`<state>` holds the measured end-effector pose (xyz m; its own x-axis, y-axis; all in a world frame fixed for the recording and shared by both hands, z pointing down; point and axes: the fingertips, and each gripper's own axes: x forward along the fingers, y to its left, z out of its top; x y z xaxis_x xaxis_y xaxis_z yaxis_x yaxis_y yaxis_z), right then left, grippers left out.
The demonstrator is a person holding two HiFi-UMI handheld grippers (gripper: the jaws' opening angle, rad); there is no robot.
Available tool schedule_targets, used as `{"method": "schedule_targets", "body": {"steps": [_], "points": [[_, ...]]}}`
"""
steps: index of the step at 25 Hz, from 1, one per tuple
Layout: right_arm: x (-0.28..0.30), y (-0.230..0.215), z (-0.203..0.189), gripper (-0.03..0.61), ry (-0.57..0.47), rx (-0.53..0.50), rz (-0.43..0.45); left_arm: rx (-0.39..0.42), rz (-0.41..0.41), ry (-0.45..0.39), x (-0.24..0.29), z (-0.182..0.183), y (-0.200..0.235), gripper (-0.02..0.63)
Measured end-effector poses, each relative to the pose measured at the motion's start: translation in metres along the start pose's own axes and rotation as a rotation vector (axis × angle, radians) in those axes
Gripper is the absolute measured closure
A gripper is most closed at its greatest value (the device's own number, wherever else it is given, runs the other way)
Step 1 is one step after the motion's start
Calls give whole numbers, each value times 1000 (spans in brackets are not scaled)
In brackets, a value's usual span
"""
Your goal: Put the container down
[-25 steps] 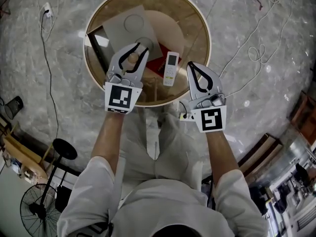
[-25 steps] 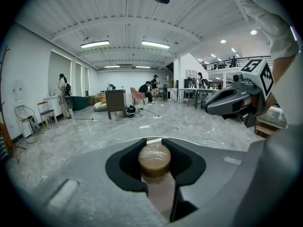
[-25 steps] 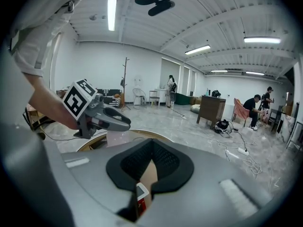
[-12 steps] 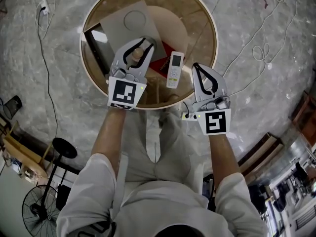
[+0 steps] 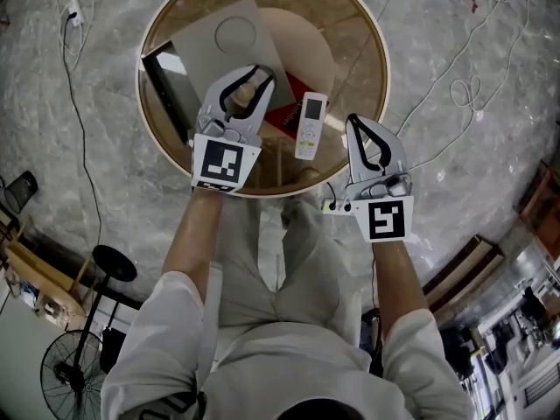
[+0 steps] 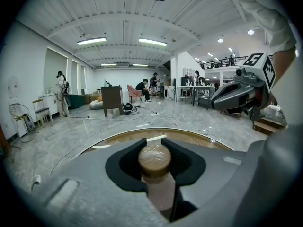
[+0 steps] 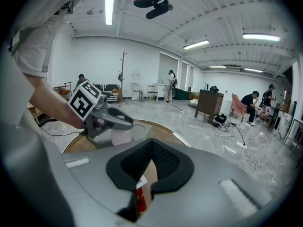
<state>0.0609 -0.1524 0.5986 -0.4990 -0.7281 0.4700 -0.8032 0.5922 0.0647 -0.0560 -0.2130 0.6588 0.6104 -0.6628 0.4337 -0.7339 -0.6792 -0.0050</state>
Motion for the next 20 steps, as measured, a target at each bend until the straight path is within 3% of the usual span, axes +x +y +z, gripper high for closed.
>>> {"method": "schedule_targets", "body": {"steps": [20], "points": [[8, 5, -17, 574, -1, 4, 12, 57, -14, -32, 9, -5, -7, 509]]}}
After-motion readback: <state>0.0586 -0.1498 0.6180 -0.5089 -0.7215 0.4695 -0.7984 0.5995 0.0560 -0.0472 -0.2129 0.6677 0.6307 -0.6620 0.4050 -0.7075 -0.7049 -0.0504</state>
